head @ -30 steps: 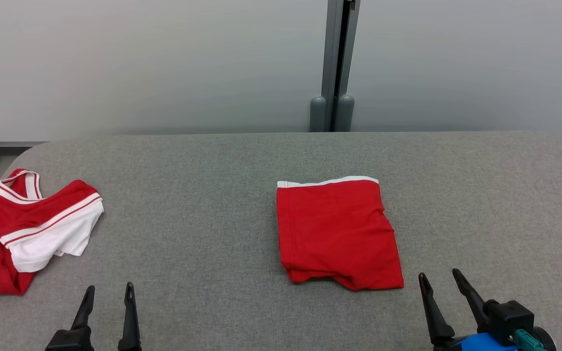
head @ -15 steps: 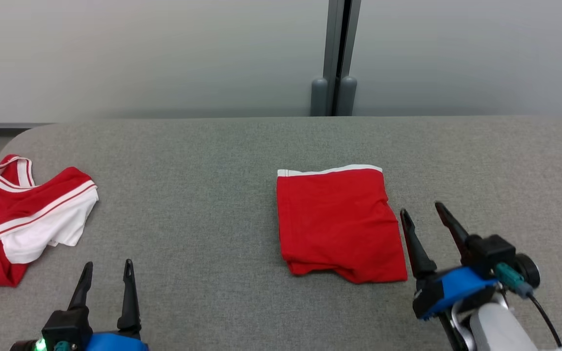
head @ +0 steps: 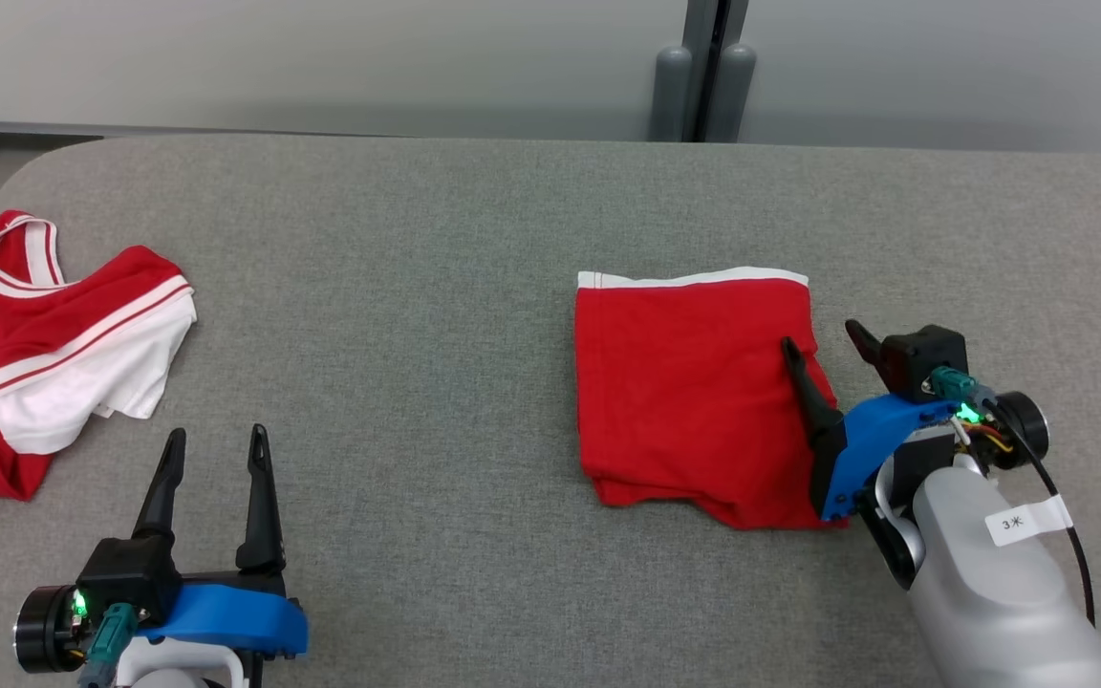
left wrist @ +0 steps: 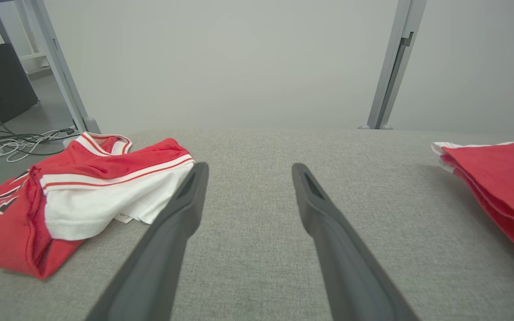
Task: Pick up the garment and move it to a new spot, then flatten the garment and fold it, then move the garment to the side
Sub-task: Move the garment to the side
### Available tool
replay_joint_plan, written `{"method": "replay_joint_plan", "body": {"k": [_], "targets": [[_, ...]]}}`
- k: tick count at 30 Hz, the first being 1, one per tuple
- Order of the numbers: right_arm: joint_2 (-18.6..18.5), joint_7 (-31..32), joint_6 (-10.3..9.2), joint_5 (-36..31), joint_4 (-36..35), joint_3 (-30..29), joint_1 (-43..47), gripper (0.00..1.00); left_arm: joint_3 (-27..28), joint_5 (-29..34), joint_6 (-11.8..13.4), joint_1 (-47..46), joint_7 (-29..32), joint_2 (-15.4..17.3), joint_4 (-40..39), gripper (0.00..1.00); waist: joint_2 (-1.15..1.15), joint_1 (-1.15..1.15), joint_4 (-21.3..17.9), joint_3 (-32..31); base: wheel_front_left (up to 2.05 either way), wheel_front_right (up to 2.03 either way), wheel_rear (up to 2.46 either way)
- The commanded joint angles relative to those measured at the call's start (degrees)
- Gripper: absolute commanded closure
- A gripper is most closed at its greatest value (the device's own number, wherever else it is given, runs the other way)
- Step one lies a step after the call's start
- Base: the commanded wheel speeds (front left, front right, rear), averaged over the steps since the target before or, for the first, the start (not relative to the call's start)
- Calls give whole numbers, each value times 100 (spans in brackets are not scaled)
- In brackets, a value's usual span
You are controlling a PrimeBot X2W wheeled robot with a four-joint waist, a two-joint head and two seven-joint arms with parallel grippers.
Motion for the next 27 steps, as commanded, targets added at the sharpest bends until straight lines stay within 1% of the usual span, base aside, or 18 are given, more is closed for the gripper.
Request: {"method": "replay_joint_plan", "body": {"k": [1,7,11,12,13,18,23,27], "targets": [[-37,-38,1,-9,248,-9,-68,0,-31,-26,-5,-97,-14,-7,-23,0,-1,-1,88,116,0,0,0],[54,-197,1,157,995,-74,8,0,-51,-90,19,-211,-14,-32,-76,0,-1,-1,120,314,0,0,0],[153,-255,2,272,1384,109,73,0,-87,-131,40,-274,-14,-35,-68,0,-1,-1,118,362,0,0,0],[183,-283,8,330,1421,173,68,60,-94,-127,43,-272,-14,-39,-65,0,-1,-1,111,364,0,0,0],[204,-311,8,394,1424,259,51,100,-99,-143,44,-273,-14,-39,-70,0,-1,-1,102,361,0,0,0],[131,-448,7,510,1267,558,-259,100,-115,-170,46,-328,-14,-41,-210,0,-1,-1,22,340,0,0,0],[-165,-489,1,442,1162,859,-657,100,-174,-180,28,-398,-14,-43,-423,0,-1,-1,-86,401,0,0,0],[-480,-489,1,425,1187,1129,-1041,100,-194,-178,27,-431,-14,-43,-594,0,-1,-1,-209,515,0,0,0]]}}
